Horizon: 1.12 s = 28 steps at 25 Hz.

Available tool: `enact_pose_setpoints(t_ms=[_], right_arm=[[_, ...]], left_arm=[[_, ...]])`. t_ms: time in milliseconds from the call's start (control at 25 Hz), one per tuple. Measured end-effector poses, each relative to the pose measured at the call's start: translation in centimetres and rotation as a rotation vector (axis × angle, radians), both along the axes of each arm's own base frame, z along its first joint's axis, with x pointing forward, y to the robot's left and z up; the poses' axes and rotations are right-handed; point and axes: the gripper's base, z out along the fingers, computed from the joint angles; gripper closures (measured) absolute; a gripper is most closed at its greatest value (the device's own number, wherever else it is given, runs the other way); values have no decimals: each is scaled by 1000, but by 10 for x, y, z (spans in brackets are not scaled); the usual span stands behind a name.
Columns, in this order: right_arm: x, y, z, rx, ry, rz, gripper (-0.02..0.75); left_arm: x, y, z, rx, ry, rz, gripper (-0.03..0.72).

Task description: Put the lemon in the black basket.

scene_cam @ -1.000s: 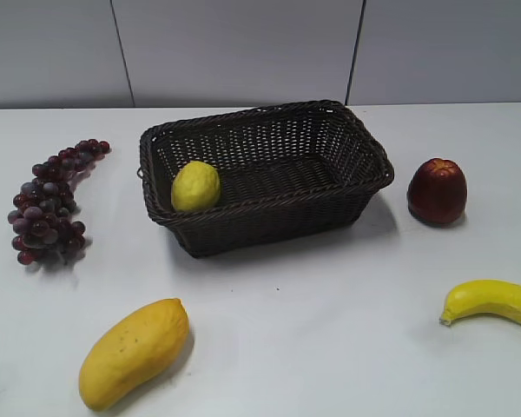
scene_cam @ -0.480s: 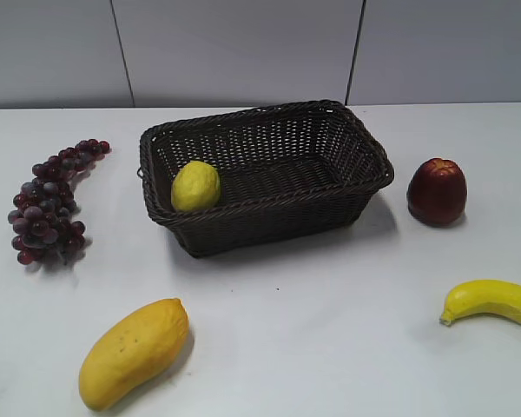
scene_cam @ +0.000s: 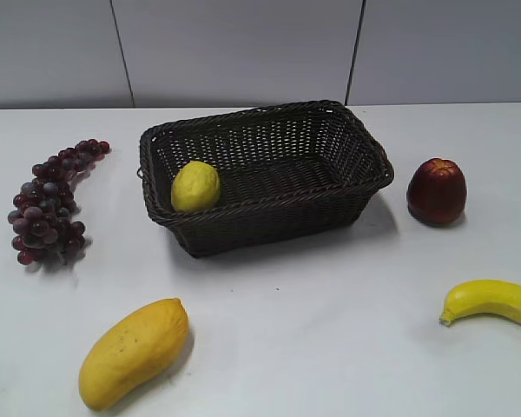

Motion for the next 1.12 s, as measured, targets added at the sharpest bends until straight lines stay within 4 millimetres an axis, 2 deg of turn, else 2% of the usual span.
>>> enact_pose_setpoints(t_ms=[320, 680, 800, 1120], right_arm=[[-12, -6, 3, 86, -53, -74, 151], [-46, -20, 7, 148, -301, -431, 152], [-47, -20, 7, 139, -313, -503, 152], [-47, -20, 7, 138, -314, -511, 152]], left_arm=[[0, 0, 0, 0, 0, 0, 449], [0, 0, 0, 0, 0, 0, 449], [0, 0, 0, 0, 0, 0, 449], [0, 0, 0, 0, 0, 0, 449]])
